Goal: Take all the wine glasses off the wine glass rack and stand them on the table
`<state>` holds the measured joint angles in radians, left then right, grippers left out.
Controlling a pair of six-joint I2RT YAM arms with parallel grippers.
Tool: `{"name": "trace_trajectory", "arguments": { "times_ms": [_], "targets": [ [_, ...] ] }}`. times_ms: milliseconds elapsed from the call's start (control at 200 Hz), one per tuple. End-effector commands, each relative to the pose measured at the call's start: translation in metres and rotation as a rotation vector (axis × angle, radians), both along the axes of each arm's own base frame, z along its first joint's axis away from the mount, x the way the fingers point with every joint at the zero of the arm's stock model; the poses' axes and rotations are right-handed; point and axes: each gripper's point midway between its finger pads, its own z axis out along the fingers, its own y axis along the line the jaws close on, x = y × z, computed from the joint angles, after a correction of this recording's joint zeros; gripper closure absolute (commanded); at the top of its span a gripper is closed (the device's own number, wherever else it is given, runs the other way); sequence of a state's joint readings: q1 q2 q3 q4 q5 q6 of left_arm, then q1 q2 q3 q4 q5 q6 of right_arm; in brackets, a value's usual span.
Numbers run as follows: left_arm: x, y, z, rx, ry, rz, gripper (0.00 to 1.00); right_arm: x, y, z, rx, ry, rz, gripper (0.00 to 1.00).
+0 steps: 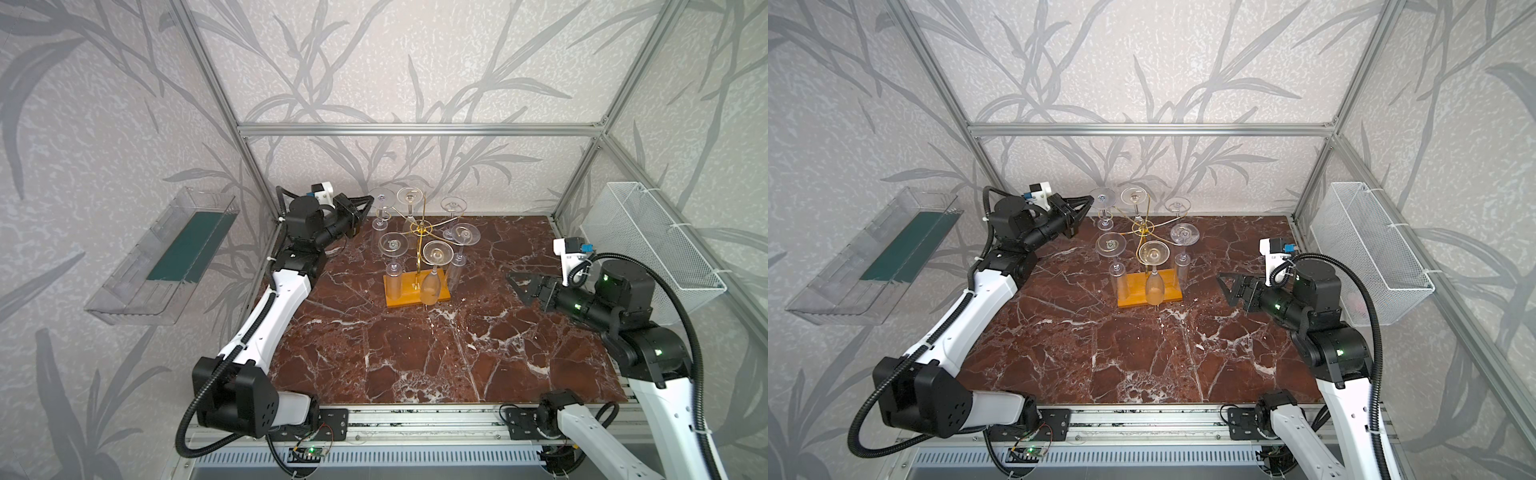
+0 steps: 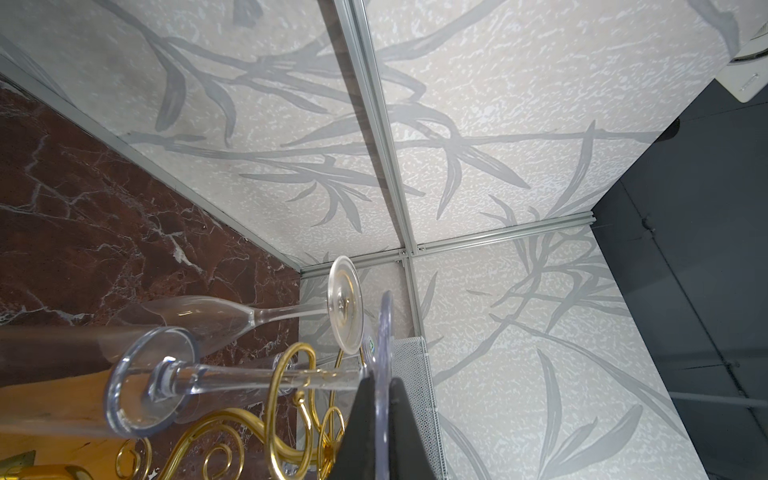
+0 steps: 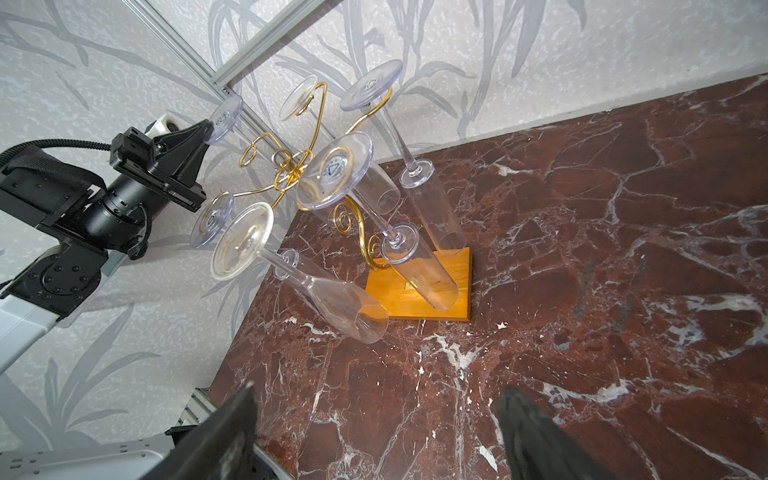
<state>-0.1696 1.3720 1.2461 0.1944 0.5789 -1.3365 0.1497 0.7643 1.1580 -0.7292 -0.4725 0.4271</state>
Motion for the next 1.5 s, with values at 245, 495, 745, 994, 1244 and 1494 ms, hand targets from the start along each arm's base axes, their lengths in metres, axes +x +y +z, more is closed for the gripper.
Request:
{"name": "trace_trajectory", "arguments": {
  "times_ms": [245,495,745,994,1244,1494],
  "targets": [
    [-0.006,-0.02,0.03,-0.017,-0.079,-0.077,1.0,0.002,0.002,0.001,0.012,-0.013,0.006,0.11],
    [-0.016,-0.032,0.027,-0.024,-0.071,-0.108,1.0,0.002,0.002,0.001,0.008,-0.015,0.005,0.11],
    [-0.037,-0.032,0.018,-0.028,-0.054,-0.1,1.0,0.002,0.001,-0.002,0.007,-0.01,0.003,0.11],
    [-0.05,-0.022,0.008,-0.02,-0.035,-0.057,1.0,0.002,0.005,0.001,0.023,-0.009,0.019,0.11],
    [-0.064,-0.01,0.01,-0.004,-0.045,-0.003,1.0,0.001,0.005,0.003,0.026,-0.009,0.019,0.11],
    [-0.078,0.011,-0.003,0.039,-0.029,0.082,1.0,0.001,0.007,0.003,0.033,0.003,0.032,0.12]
  ]
}}
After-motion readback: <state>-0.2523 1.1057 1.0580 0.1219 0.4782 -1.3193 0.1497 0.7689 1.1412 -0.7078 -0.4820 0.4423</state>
